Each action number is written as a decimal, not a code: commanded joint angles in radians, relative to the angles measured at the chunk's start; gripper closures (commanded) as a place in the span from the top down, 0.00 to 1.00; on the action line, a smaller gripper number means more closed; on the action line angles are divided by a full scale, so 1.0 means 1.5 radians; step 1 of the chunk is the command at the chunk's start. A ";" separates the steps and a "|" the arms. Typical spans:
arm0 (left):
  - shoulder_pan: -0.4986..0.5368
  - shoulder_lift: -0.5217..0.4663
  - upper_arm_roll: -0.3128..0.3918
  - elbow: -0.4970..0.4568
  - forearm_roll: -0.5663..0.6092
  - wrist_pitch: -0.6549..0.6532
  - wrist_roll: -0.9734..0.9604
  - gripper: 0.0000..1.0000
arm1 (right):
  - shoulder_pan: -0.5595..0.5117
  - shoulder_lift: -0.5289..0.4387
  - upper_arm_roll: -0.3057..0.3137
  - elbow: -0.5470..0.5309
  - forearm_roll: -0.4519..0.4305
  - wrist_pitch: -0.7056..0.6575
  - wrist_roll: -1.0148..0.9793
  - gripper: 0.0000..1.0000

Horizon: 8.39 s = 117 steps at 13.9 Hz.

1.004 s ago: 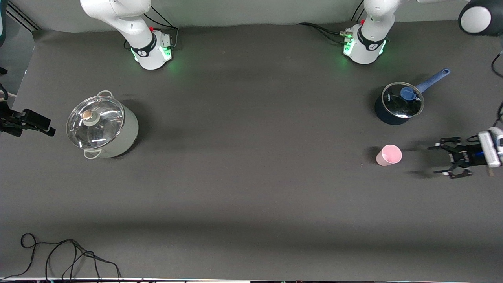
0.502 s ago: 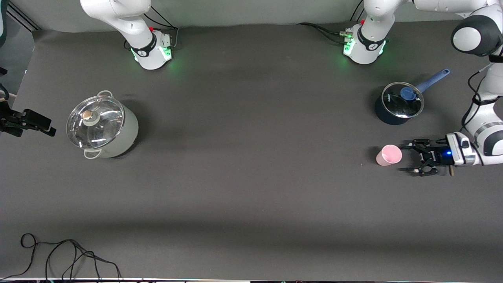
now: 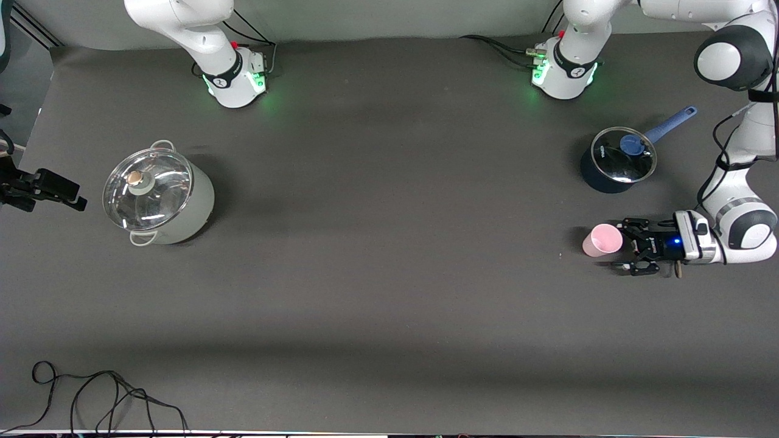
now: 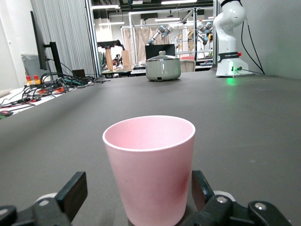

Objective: Transfer pink cup from left to right arm
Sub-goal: 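Lower the left gripper onto the pink cup and close on it, then carry the pink cup with the left gripper toward the table middle, then hold the cup with the left gripper while the right gripper grasps its rim, then open the left gripper and withdraw while the right gripper pulls the cup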

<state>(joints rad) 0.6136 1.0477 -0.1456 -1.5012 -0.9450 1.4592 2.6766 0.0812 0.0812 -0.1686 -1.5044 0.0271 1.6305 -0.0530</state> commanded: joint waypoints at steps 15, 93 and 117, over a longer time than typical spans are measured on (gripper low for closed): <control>-0.072 0.001 -0.040 0.012 -0.019 0.000 0.048 0.00 | 0.005 -0.006 -0.001 -0.005 0.000 0.006 0.006 1.00; -0.741 -0.040 -0.504 0.380 -0.364 1.257 -0.382 0.00 | 0.254 0.229 0.097 0.265 0.062 -0.076 0.902 0.00; -0.274 -0.253 -0.494 -0.044 -0.099 0.781 -0.382 1.00 | -0.041 0.269 0.074 0.312 0.023 0.022 0.345 0.00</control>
<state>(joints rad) 0.0739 0.7927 -0.8947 -1.4069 -1.1568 2.7627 2.1261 0.0680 0.4716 -0.0652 -1.0567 0.0159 1.6641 0.6676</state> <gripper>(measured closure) 0.000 0.956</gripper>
